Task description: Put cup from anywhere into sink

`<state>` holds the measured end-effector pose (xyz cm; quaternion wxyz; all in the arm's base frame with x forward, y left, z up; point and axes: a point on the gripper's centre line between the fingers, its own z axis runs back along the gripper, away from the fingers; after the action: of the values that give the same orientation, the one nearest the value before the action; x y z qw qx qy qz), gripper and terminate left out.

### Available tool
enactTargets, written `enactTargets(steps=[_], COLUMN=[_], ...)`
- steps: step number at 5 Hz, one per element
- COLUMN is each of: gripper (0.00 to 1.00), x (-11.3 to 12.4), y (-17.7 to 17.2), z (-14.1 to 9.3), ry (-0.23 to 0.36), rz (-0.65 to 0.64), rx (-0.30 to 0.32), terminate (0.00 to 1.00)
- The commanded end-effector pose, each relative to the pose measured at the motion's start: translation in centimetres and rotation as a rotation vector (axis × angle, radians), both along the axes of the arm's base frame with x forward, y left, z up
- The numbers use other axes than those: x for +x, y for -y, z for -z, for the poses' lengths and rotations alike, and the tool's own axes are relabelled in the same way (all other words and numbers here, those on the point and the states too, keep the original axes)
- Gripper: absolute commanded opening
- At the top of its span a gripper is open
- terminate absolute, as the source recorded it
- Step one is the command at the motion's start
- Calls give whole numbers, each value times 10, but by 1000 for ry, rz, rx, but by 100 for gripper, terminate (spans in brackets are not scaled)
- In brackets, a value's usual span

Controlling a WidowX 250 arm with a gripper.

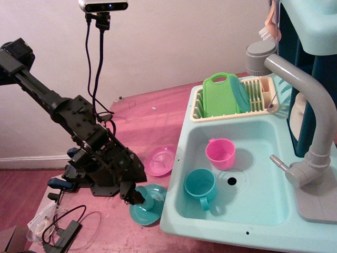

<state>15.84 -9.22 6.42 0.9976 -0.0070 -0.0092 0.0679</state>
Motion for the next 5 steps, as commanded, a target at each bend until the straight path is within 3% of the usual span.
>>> enactTargets(steps=[1,3,4,5], gripper=[100,100,0,0], x=[-11,-11,-6,0], y=[4,1,1,4], z=[24,30,31,31], ry=[12,45,47,55], rz=[14,-6,-5,10], rx=[-42,-60,-64,-51], terminate=[0,0,0,0])
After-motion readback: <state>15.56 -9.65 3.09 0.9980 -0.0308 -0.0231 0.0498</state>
